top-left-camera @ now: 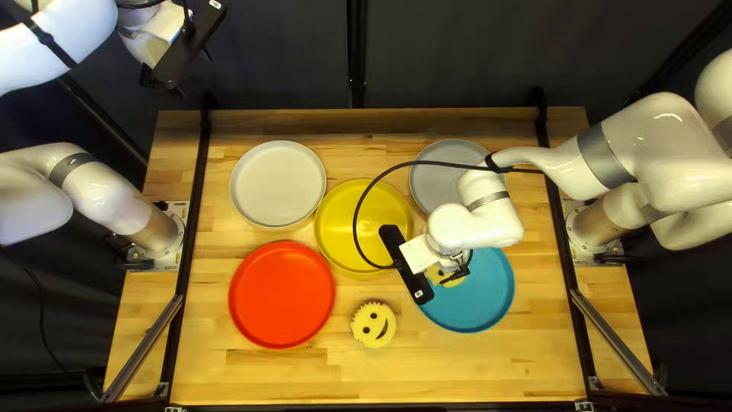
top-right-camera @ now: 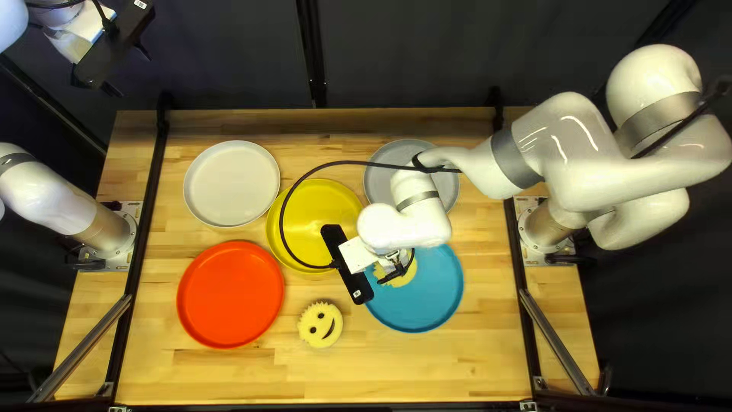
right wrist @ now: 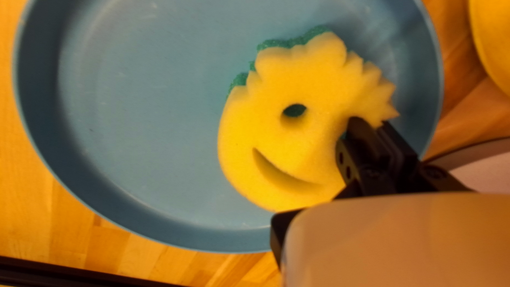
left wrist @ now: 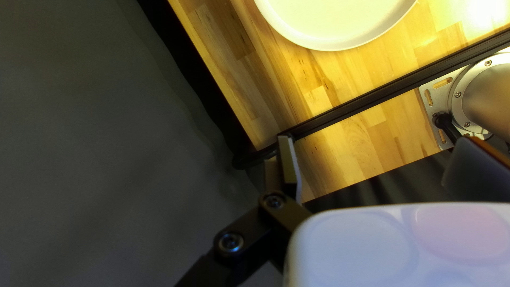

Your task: Pick up sponge and scrub the plate

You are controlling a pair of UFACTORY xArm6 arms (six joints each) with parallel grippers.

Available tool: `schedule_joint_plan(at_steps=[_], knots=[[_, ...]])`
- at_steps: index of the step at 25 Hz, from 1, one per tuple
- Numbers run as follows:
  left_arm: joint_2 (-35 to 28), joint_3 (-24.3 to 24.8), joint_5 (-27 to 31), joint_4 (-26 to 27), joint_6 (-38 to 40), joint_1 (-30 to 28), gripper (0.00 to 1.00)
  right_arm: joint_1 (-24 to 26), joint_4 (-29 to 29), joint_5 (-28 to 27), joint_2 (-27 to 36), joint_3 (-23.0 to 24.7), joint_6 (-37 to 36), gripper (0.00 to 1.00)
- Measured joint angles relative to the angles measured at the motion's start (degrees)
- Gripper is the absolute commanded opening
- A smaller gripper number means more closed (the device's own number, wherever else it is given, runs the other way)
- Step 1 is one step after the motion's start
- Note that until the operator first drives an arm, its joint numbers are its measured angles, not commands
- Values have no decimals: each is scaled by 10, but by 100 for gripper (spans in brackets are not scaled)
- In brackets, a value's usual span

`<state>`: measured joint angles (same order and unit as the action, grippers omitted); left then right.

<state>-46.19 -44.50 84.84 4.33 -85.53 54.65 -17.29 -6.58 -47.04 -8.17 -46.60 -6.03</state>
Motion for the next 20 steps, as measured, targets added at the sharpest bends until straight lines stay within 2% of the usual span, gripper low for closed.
schedule_joint_plan(at_steps=[7, 10, 20], knots=[[0, 0, 0, 0, 0, 0, 100, -45, -13, -14, -6, -20, 36, 0], [0, 0, 0, 0, 0, 0, 100, -50, -19, -15, -2, -19, 41, 0], [0, 0, 0, 0, 0, 0, 100, 17, -17, -3, -3, -6, -12, 0]])
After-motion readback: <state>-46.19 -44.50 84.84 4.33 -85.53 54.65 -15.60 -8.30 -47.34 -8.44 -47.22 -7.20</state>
